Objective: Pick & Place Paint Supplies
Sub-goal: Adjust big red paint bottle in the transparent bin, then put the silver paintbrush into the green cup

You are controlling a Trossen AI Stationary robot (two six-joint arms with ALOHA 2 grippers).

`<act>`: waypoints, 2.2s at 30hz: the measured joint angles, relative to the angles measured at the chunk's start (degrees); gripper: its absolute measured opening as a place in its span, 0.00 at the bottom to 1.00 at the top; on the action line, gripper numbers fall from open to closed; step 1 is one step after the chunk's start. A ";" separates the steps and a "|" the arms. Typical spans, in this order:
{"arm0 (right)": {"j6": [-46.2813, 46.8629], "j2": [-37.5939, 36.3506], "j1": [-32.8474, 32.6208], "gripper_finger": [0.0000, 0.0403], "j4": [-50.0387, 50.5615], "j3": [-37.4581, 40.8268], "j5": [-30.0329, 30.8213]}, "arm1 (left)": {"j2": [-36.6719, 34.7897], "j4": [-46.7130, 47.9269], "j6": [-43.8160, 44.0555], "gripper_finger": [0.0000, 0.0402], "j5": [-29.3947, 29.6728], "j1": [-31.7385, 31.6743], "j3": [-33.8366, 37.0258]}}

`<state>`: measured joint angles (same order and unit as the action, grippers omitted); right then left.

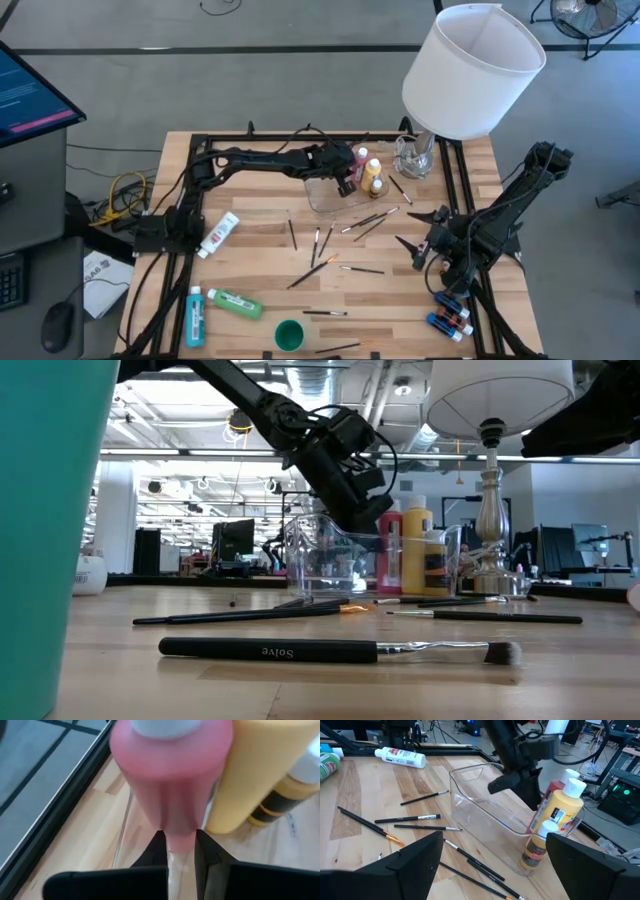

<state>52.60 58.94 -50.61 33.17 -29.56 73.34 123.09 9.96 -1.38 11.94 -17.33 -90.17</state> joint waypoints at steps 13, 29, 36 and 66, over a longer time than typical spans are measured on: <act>-0.02 -0.02 0.00 0.87 -0.20 0.00 0.00 | 2.07 -1.15 0.13 0.00 -0.79 -0.34 -0.02; -0.02 -0.02 0.00 0.87 -0.20 -0.02 0.02 | 2.07 -3.00 -0.97 0.00 -1.00 -0.52 -0.01; -0.02 -0.02 0.00 0.86 -0.22 0.00 0.02 | 1.39 -0.87 -1.32 0.00 1.20 0.96 0.00; -1.65 0.33 1.74 0.86 -8.89 -0.04 0.17 | -46.62 -24.54 -0.32 0.00 -6.75 13.10 38.86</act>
<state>50.95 59.27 -48.87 24.28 -29.60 73.51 76.47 -14.58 -1.71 5.20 -4.23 -51.31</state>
